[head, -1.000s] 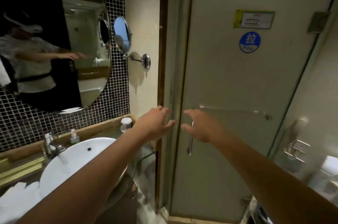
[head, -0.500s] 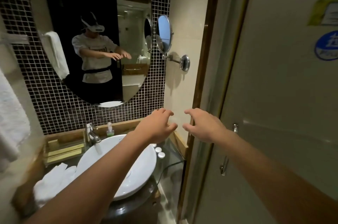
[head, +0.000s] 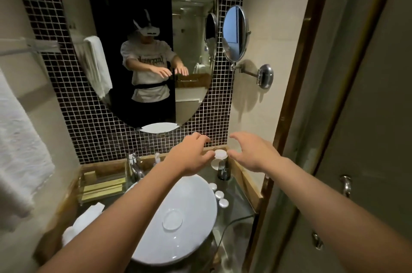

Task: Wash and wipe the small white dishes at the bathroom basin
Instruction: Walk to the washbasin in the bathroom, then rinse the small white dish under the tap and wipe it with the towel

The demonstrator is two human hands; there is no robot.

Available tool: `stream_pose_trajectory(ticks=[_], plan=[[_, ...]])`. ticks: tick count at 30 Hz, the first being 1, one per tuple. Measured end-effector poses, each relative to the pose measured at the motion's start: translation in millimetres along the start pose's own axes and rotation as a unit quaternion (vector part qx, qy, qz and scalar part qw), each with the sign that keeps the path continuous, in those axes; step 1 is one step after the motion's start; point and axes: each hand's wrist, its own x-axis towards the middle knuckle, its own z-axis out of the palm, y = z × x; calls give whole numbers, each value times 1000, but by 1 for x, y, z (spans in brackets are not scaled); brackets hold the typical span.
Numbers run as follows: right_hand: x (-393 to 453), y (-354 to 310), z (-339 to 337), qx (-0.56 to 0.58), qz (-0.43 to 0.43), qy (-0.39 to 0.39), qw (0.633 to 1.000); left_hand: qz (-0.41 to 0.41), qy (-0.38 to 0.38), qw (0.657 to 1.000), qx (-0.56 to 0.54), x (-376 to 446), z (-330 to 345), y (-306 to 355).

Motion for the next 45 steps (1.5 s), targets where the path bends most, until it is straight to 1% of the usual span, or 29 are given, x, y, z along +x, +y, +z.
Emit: stream_pose_trajectory(ticks=[7, 10, 13, 18, 22, 27, 35, 40, 45], plan=[[55, -10, 28, -1, -56, -37, 998, -55, 15, 998, 6, 16, 9, -38], [80, -21, 45, -5, -78, -54, 996, -78, 5, 997, 5, 24, 15, -63], [111, -31, 59, -7, -88, -50, 995, -102, 2, 995, -1, 38, 16, -95], [155, -53, 79, -6, -98, -55, 994, -113, -24, 993, 2, 61, 18, -144], [185, -63, 99, 2, -103, -67, 992, -116, -28, 993, 3, 82, 23, -173], [224, -62, 131, 13, -102, -90, 991, -129, -49, 990, -1, 105, 46, -203], [279, -54, 197, 17, -144, -147, 978, -167, -71, 983, -16, 134, 90, -249], [292, -54, 240, 29, -161, -176, 971, -193, -92, 976, -34, 131, 130, -272], [294, -55, 286, 16, -160, -219, 962, -191, -135, 971, -51, 124, 169, -294]])
